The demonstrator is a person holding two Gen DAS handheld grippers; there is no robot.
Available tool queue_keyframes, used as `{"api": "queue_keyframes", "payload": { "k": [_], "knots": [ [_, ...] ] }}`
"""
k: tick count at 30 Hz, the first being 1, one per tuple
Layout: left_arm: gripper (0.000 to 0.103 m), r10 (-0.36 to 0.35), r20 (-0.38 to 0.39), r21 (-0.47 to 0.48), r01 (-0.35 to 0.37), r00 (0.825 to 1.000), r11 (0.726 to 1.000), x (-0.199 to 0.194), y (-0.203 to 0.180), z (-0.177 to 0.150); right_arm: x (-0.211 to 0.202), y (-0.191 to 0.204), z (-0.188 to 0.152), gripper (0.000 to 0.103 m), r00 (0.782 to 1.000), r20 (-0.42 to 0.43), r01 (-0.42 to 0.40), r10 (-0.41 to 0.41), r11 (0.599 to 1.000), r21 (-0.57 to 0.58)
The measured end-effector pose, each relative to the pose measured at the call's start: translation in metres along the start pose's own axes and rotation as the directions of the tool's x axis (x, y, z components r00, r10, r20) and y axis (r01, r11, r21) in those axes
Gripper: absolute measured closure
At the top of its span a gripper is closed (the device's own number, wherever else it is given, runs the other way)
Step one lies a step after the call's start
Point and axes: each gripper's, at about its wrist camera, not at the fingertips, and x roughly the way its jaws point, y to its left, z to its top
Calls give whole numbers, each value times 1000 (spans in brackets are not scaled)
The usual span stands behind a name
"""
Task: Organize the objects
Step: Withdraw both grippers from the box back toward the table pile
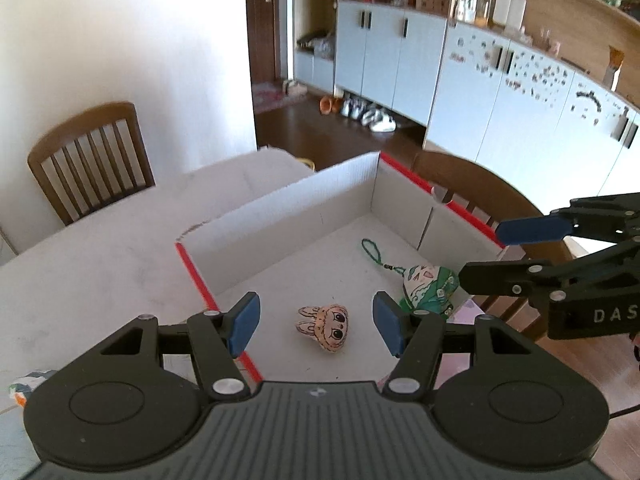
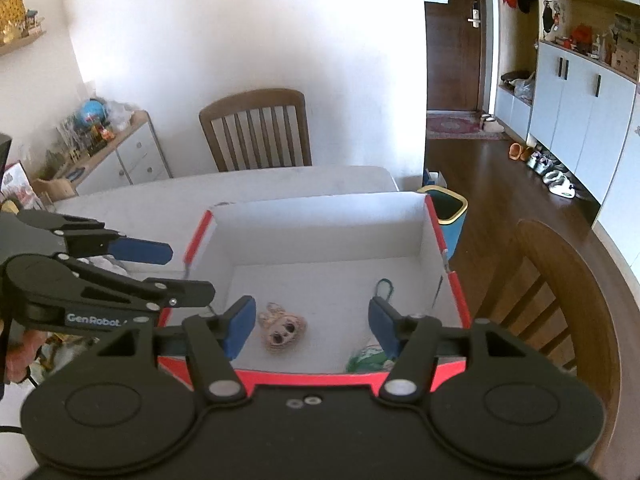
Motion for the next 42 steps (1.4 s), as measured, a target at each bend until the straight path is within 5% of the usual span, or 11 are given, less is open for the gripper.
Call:
{"api": "queue_keyframes", "payload": {
  "k": [13,31,42],
  "knots": [
    [35,36,119,-57,-29,992,998,-69,30,-40,-27,57,-22,31,998,70,-3,2,1000,23],
    [19,73,172,-137,-50,982,989,-128,87,-97,-37,140,-45,2,994,109,-18,13,999,47],
    [4,85,172,-180,-53,981,982,-145,120,-130,-35,181,-58,1,995,99,-15,10,999,44]
  ]
}}
